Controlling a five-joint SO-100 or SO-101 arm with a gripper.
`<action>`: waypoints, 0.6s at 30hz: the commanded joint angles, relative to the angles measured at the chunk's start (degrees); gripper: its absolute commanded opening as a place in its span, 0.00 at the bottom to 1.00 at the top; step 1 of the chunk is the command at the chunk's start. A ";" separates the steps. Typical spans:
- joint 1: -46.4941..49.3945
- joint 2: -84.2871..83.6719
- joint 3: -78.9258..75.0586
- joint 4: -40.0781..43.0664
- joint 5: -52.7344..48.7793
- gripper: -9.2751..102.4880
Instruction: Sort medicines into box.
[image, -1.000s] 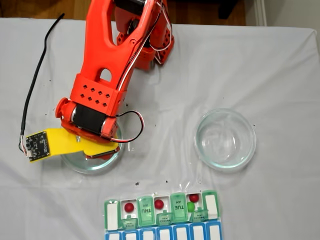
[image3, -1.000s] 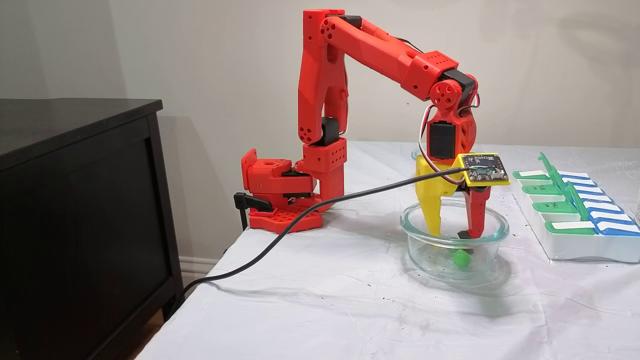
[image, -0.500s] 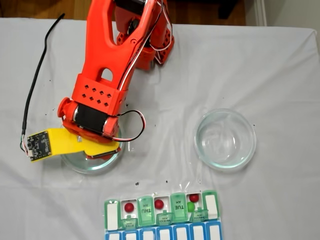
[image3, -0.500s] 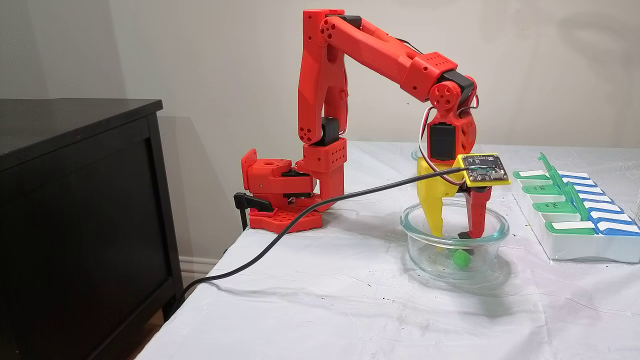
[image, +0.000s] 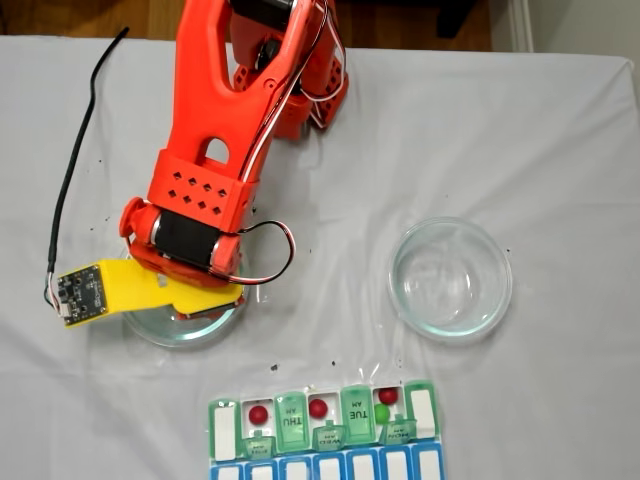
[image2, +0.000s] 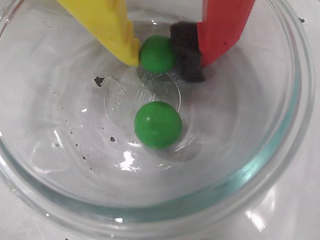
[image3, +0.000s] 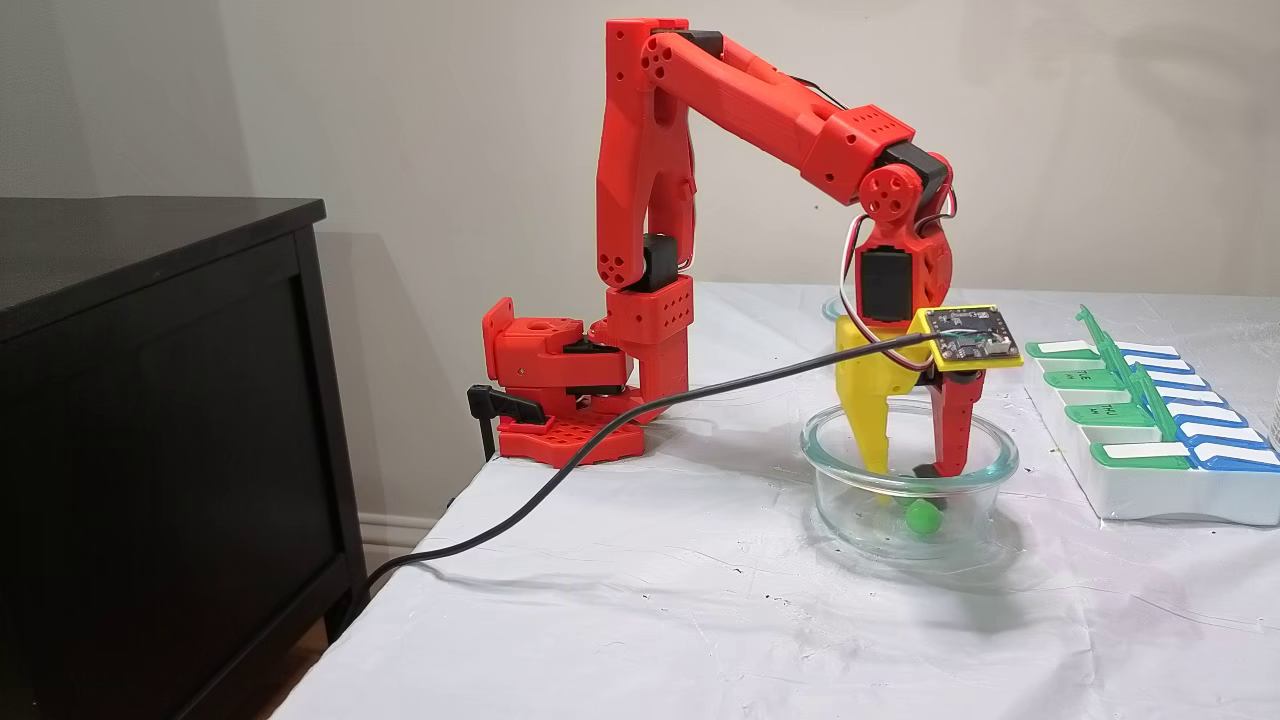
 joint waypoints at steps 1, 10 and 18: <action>-0.97 0.18 -0.44 0.09 0.09 0.17; -0.97 -0.35 -1.05 1.49 0.35 0.13; -0.62 7.03 0.70 0.35 0.09 0.08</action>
